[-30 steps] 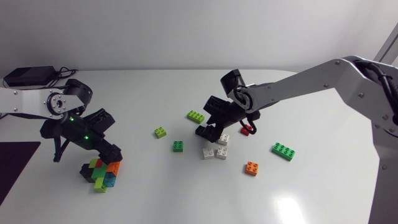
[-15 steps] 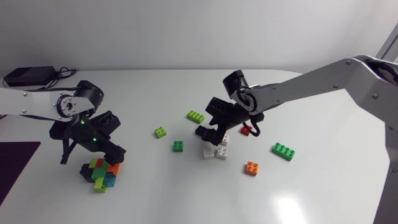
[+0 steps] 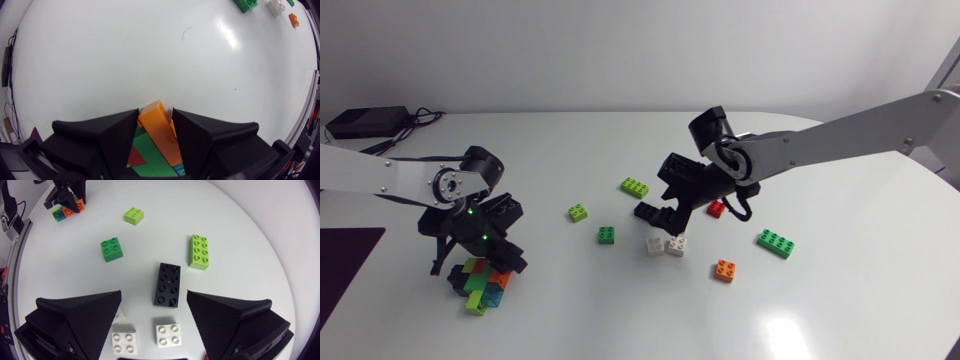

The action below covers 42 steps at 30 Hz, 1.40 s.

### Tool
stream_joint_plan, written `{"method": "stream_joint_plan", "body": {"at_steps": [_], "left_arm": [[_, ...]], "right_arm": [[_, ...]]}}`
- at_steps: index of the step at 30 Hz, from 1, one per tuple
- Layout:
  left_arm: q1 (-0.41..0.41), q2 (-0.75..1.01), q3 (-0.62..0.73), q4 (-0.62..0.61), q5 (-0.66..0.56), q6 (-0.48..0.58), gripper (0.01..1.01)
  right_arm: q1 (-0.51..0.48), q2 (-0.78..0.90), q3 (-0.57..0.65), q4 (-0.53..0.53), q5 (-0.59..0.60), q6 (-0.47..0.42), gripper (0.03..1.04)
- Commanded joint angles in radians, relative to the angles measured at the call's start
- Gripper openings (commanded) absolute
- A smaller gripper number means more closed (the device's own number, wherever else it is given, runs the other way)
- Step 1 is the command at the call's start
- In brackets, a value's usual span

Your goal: Separate the duplo bricks

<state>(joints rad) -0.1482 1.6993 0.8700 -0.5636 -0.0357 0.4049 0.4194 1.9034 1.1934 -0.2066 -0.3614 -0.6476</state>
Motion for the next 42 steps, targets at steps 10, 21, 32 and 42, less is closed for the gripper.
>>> {"method": "stream_joint_plan", "body": {"at_steps": [10, 21, 32, 42], "left_arm": [[-0.237, -0.116, -0.126, 0.080, -0.099, 0.017, 0.349], [-0.258, -0.302, -0.091, 0.041, -0.124, 0.129, 0.357], [0.079, -0.486, -0.143, -0.099, -0.121, 0.466, 0.784], [0.127, -0.395, -0.236, -0.038, -0.205, 0.535, 0.775]], "right_arm": [[-0.007, -0.164, -0.129, -0.014, 0.006, -0.015, 0.94], [-0.016, -0.216, -0.204, -0.014, -0.001, -0.029, 0.94], [-0.014, -0.218, -0.239, 0.003, -0.014, -0.034, 0.94], [-0.025, -0.231, -0.287, 0.024, -0.030, -0.034, 0.94]]}}
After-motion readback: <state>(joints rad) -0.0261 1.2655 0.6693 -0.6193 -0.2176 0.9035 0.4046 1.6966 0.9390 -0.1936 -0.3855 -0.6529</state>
